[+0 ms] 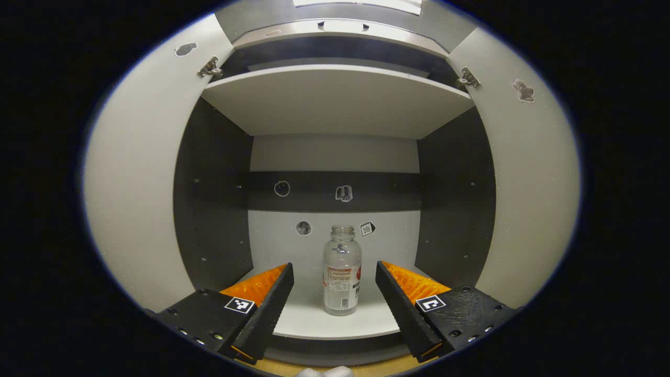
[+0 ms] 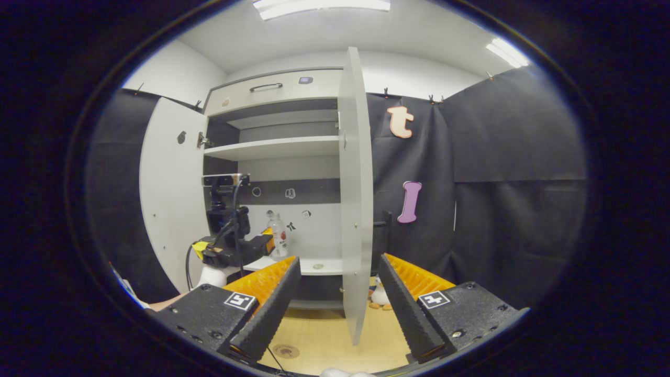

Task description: Grasp the bottle in the cabinet with the left hand and place it on the coaster, then close the right door with the right hand and the left door with the left hand.

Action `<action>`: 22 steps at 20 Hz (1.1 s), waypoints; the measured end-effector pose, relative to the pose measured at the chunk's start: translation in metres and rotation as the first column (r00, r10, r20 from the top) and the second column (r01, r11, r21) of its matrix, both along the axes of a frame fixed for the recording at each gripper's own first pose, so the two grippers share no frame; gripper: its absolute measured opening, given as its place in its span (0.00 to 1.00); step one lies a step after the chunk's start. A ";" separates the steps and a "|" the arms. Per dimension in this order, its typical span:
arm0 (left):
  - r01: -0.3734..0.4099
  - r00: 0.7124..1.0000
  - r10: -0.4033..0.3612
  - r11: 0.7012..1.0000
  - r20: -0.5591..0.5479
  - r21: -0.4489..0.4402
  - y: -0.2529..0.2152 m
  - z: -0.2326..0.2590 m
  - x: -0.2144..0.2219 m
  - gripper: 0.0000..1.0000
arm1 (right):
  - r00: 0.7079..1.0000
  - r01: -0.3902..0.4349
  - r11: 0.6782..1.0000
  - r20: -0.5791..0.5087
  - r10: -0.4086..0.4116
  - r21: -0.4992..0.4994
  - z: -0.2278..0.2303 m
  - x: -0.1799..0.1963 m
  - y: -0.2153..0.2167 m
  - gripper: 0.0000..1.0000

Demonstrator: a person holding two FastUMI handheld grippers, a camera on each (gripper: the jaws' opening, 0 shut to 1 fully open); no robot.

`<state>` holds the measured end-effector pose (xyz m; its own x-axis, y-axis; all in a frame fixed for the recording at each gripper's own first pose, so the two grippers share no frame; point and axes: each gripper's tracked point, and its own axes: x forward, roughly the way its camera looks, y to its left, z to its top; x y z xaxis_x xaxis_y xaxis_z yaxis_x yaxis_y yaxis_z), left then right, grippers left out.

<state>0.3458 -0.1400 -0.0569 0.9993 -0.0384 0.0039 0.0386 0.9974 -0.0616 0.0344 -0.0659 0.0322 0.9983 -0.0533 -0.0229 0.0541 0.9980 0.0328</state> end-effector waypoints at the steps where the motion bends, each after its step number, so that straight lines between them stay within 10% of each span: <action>1: -0.007 1.000 0.007 1.000 0.001 0.018 -0.001 0.000 0.016 0.96 | 1.000 0.007 1.000 -0.004 -0.007 0.004 -0.001 0.002 -0.003 0.98; 15: -0.033 0.996 0.034 0.999 -0.084 0.021 -0.009 -0.026 0.107 0.96 | 0.997 0.061 0.998 -0.057 -0.059 0.022 -0.016 0.024 -0.029 0.98; 22: -0.022 0.996 0.023 1.000 -0.087 0.016 -0.007 -0.023 0.104 0.77 | 0.997 0.053 0.998 -0.056 -0.051 0.024 -0.015 0.023 -0.034 0.98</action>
